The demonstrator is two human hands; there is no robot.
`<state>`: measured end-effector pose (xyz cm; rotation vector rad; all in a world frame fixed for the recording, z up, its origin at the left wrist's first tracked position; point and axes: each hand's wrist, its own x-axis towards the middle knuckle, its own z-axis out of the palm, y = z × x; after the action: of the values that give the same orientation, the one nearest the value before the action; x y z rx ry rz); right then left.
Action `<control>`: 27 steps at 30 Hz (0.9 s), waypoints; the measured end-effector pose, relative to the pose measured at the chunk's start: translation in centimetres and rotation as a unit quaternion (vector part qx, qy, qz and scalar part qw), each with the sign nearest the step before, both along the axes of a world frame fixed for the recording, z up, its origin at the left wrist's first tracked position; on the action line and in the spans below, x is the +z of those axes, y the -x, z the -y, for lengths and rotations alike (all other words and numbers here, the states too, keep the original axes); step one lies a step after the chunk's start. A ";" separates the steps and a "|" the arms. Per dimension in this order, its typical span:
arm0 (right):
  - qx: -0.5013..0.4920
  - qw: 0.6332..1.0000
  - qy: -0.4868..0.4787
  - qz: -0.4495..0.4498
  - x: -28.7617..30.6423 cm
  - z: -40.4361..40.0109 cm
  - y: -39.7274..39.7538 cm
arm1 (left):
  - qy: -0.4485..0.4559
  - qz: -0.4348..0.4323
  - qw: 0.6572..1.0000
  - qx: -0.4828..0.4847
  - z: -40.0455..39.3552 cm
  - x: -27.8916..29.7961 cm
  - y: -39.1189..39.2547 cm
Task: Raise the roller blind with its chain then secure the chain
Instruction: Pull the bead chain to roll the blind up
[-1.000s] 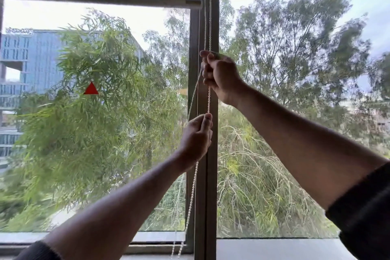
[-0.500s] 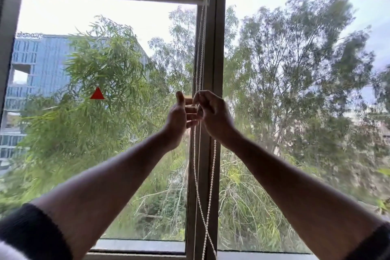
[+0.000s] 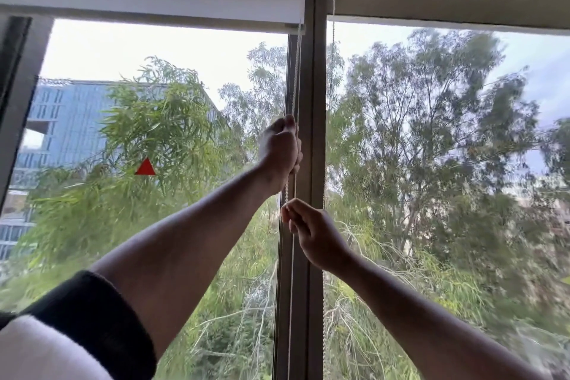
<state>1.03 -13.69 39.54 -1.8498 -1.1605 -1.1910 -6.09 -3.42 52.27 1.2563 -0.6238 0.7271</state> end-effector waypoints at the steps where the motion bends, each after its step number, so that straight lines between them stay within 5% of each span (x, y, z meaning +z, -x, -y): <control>1: -0.021 1.000 0.017 -0.004 0.0 0.3 -0.2 | -0.008 0.008 1.000 0.008 0.0 -0.5 -0.1; 4: -0.064 0.995 0.058 -0.052 0.5 1.2 -0.6 | -0.034 0.026 0.999 0.026 0.2 -2.3 -0.1; 9: 0.053 0.980 -0.003 -0.191 4.2 2.0 1.1 | -0.065 0.055 0.995 0.052 0.8 -6.2 -0.6; 16: 0.339 0.843 -0.236 -0.345 13.3 0.8 4.8 | -0.092 -0.007 0.996 0.005 0.8 -12.2 -2.2; 21: 0.148 0.951 -0.181 -0.201 14.4 -1.5 3.9 | -0.122 0.011 0.992 0.020 0.3 -13.4 -2.6; 27: 0.103 0.980 -0.153 -0.068 12.1 -2.3 2.8 | -0.159 -0.063 0.985 -0.008 -2.1 -12.2 -3.7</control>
<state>-1.75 -11.40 51.64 -1.5151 -1.0027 -1.0423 -2.40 -1.34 40.11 1.5775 -0.6619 0.5420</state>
